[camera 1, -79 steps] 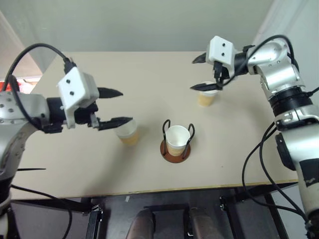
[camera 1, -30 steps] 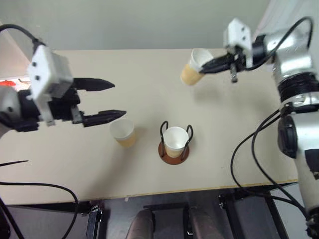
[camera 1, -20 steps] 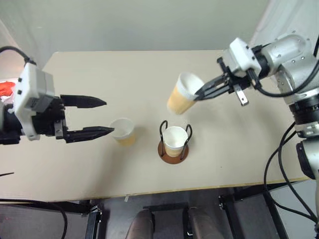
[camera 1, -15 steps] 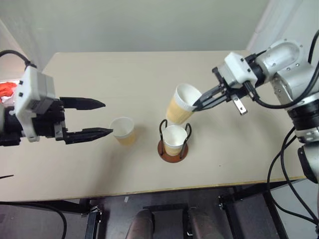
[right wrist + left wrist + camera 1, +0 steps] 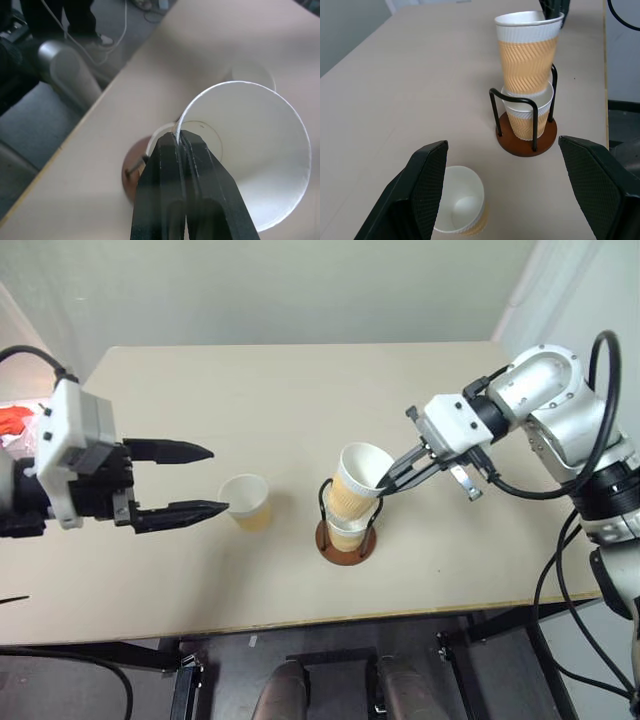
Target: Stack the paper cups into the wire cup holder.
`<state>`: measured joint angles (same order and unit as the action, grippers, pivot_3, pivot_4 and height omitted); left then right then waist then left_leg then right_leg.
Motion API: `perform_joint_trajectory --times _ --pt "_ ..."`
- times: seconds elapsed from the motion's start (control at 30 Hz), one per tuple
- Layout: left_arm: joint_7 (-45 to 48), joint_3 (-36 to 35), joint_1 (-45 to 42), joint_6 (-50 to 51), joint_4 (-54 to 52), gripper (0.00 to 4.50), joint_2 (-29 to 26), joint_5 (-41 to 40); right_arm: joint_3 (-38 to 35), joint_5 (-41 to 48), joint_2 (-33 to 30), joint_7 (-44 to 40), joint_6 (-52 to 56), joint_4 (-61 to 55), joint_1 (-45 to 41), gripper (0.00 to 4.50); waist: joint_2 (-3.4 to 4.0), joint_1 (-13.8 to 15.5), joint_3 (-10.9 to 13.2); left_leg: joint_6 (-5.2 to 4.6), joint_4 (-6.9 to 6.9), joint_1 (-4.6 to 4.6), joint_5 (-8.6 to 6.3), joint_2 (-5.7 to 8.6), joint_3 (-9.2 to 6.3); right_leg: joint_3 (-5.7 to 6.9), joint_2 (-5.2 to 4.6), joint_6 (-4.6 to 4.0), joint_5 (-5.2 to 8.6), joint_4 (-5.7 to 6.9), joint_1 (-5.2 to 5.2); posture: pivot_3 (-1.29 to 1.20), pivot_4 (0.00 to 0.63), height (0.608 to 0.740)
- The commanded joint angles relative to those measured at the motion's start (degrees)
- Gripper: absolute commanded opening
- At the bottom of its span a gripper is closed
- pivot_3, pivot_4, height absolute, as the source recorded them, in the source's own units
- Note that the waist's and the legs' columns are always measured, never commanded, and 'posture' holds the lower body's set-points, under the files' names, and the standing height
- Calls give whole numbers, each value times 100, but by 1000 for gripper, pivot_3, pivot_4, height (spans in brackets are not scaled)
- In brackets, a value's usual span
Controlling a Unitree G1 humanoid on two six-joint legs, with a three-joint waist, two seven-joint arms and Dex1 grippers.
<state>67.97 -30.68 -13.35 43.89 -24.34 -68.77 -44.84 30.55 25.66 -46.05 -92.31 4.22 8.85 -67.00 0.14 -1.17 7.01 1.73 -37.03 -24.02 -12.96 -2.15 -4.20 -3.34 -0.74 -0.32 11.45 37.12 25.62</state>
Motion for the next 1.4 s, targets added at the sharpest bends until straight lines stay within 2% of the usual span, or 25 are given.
perform_joint_trajectory --times 0.03,0.07,0.2,0.4,0.53,0.67,0.7,0.83,1.0,1.13,1.27,1.4 --pt "-71 -217 15 -64 -102 3879 -24 -21 -53 111 -132 -19 -65 -96 -144 78 0 0 0 1 0 0 -2 0 0 0 0 0 0 -1 0 0 150 740" --pt "-83 -215 20 -63 -114 3879 -20 -26 -24 152 -162 -19 -52 -134 -148 78 0 0 0 1 0 -1 -3 0 0 0 0 0 0 -2 0 0 150 740" --pt "-125 -198 34 -73 -141 3879 -9 -39 13 301 -188 -19 51 -234 -193 912 0 -1 0 2 2 -1 -5 0 0 0 1 0 0 -5 1 0 150 740" --pt "-161 -132 46 -142 -124 3879 -49 63 42 475 -224 -19 134 -314 -272 2955 0 -2 0 2 2 0 -4 0 -1 0 2 0 0 -4 0 0 150 740" --pt "-48 181 67 -461 167 3879 -334 586 -272 360 56 18 199 -141 -271 4256 -1 -4 -1 2 1 0 -4 0 0 -1 2 0 0 -4 0 0 150 740" --pt "296 944 97 -1096 598 3879 -737 1301 -924 362 807 878 696 252 -325 4256 -1 -3 -1 0 0 3 -3 -1 -2 -4 5 -1 -1 2 6 0 150 740" --pt "265 1349 -14 -1267 690 3879 -778 1576 -1060 290 1073 1366 840 281 -248 4256 -1 -3 -1 0 1 4 -2 -1 -3 -4 5 -1 -1 4 10 0 150 740" --pt "187 2448 -631 -1653 1021 3879 -608 2264 -1239 0 1568 2124 1063 -144 276 4256 -12 13 -8 2 5 -1 -3 -1 -11 2 4 -2 -1 7 17 0 150 740" --pt "269 3526 -1493 -2016 1500 3879 -46 2998 -1421 -68 1633 2436 1503 -739 724 4256 -14 85 -8 7 -5 -29 -14 11 -17 7 -7 -5 0 -3 25 0 150 740" --pt "436 3996 -1920 -2305 1895 3879 286 3411 -1523 -145 1566 2562 1775 -931 820 4256 -16 76 -10 4 -6 -44 -16 17 -17 7 -11 4 -5 -11 35 0 150 740" --pt "650 4339 -2194 -2515 2101 3879 618 3664 -1561 172 1226 2174 2267 -1587 1149 4256 -17 77 -10 4 0 -43 -17 15 -19 10 -10 21 -13 -14 34 0 150 740" --pt "756 4576 -2377 -2710 2369 3879 882 3936 -1630 40 1212 2365 2408 -1763 1245 4256 -16 69 -10 2 -4 -44 -12 14 -19 9 -9 50 -28 -16 34 0 150 740"
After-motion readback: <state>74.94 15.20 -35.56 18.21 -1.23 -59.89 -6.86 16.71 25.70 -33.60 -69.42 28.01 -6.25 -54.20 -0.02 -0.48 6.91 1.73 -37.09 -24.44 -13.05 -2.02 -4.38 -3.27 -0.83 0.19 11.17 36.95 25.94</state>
